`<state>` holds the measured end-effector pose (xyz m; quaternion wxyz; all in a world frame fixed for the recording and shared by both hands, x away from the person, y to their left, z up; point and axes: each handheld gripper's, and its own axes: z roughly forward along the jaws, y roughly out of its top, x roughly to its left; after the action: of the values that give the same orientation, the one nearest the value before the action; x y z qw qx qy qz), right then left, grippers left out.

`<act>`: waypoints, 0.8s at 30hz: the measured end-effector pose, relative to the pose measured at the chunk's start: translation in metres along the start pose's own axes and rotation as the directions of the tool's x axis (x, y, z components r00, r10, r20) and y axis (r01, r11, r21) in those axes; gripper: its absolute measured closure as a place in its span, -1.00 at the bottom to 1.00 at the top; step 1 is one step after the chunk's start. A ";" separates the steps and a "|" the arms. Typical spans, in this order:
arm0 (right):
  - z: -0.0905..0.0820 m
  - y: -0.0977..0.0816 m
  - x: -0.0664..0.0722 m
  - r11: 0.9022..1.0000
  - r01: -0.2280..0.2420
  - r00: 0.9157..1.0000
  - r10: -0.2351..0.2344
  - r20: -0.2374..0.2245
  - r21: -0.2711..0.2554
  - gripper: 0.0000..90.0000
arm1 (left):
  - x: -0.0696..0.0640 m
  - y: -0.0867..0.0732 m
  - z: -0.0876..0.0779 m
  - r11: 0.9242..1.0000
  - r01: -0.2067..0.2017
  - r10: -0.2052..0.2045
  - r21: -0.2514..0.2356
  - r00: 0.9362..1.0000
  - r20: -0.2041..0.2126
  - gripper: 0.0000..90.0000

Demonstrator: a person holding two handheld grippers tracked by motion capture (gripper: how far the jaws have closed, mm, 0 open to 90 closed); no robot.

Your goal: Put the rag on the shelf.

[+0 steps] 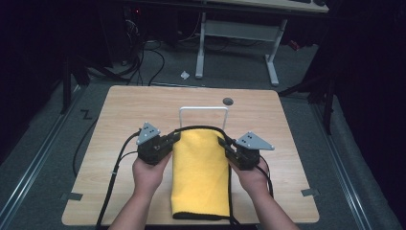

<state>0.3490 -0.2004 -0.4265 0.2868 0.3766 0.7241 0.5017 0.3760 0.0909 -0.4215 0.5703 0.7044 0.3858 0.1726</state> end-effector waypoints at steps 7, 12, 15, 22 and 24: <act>-0.007 0.024 -0.001 0.997 0.019 1.000 -0.018 0.014 -0.075 0.77 | -0.005 0.028 -0.008 0.996 -0.036 0.035 -0.079 0.999 -0.014 0.86; -0.011 0.043 -0.002 0.992 0.035 0.999 -0.032 0.024 -0.119 0.76 | -0.005 0.046 -0.012 0.991 -0.059 0.057 -0.116 0.998 -0.023 0.86; -0.013 0.052 -0.003 0.989 0.039 0.999 -0.035 0.031 -0.140 0.76 | -0.006 0.056 -0.014 0.988 -0.071 0.068 -0.134 0.997 -0.026 0.86; -0.017 0.067 -0.006 0.983 0.047 0.998 -0.041 0.038 -0.178 0.76 | -0.008 0.075 -0.017 0.981 -0.095 0.091 -0.169 0.995 -0.032 0.86; -0.018 0.071 -0.007 0.980 0.048 0.998 -0.041 0.039 -0.191 0.76 | -0.009 0.080 -0.018 0.979 -0.103 0.098 -0.177 0.995 -0.036 0.86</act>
<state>0.3566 -0.2004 -0.3531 0.3456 0.3397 0.6753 0.5560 0.3857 0.0925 -0.3399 0.6166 0.6665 0.3403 0.2445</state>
